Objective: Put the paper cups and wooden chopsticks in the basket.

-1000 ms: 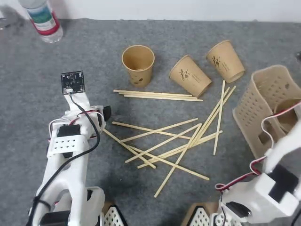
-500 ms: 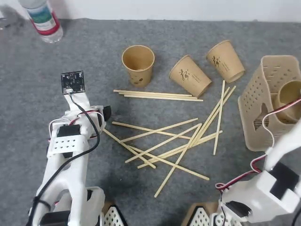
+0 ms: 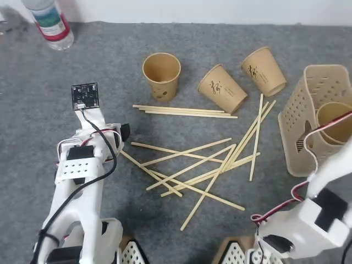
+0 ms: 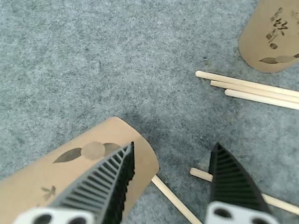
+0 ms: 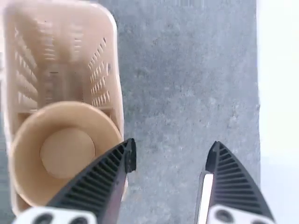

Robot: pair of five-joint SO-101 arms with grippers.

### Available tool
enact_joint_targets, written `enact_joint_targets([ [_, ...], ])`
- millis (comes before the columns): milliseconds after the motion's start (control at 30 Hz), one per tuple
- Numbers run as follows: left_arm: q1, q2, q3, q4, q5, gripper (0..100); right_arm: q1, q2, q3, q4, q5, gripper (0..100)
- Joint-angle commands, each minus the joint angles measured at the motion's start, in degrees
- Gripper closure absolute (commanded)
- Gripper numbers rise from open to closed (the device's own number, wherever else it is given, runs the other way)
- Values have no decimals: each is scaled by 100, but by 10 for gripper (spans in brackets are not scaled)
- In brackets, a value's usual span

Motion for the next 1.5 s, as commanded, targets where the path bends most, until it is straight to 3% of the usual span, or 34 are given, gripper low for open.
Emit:
enact_joint_targets([
  [0, -44, 70, 66, -35, 62, 742, -892, -673, -431, 189, -396, 760],
  [200, -53, 70, 66, -26, 62, 742, -3371, -585, -229, -127, -1020, 760],
  [333, -53, 70, 66, -26, 62, 742, -4022, 338, -167, -910, -1574, 760],
  [567, -18, 70, 48, -97, 70, 742, -4057, 2229, -501, -2044, -1644, 758],
  [1000, -18, 70, 66, -141, 70, 742, -3837, 5218, -3490, -2958, -1626, 761],
  [1300, -18, 70, 66, -141, 79, 742, -3503, 5938, -3868, -3204, -1626, 788],
  [1467, -18, 70, 66, -132, 79, 742, -3363, 5956, -3692, -2826, -1363, 764],
])
